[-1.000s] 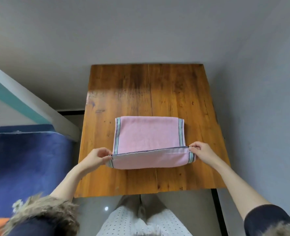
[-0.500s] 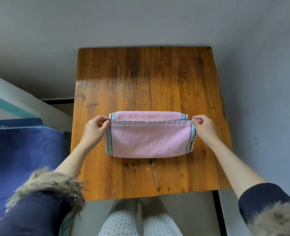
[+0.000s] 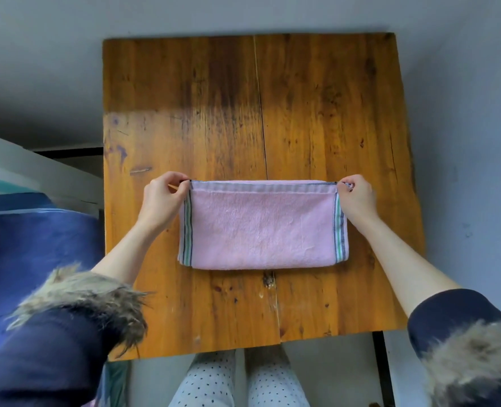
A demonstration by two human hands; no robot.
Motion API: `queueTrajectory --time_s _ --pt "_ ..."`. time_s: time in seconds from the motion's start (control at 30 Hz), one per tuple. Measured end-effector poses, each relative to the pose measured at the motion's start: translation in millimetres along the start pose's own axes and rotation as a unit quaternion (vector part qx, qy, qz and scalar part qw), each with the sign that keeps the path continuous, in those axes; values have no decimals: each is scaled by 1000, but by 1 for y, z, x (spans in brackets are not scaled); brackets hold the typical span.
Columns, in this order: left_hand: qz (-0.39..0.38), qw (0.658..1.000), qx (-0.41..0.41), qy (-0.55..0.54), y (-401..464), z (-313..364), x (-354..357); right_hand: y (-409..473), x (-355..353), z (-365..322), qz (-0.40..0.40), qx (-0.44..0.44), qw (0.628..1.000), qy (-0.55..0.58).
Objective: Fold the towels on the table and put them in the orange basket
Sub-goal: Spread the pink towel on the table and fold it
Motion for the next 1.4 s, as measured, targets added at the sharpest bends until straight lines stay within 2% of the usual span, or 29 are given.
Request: queueTrajectory --time_s 0.3,0.47,0.53,0.63,0.7,0.83,0.93,1.03,1.1,1.23,1.4 --pt "41 999 0 7 6 -5 7 8 11 3 49 -42 998 7" --pt "36 996 -51 67 12 -26 19 14 17 8 68 -53 996 -14" --pt "67 991 -49 105 10 -25 15 12 13 7 102 -61 993 -8" --pt "134 971 13 198 -2 -3 13 -7 10 -7 148 -152 976 -38" --pt "149 958 79 232 -15 17 30 -26 32 -16 113 -237 959 -104" --pt "64 919 236 310 -51 51 108 -56 101 -14 2 -344 909 -237" --pt "22 918 224 326 -52 50 133 -47 112 -5 -12 -333 908 -254" --pt "30 929 179 321 -40 32 117 -30 89 16 -4 -277 937 -215" --pt "32 936 165 309 -39 17 105 -28 78 27 2 -264 941 -211" --pt "36 929 178 322 -40 7 107 -26 80 29 5 -263 942 -211" --pt "34 944 182 273 -41 10 102 -28 79 28 -4 -252 947 -200"
Point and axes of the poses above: each hand's wrist, its own y-axis towards the middle knuckle, its own x-axis out of the palm, z = x × y, the point moved 10 cm from there along y, towards the middle knuckle, and after that the axes turned 10 degrees about y, right-handed, at the moved point
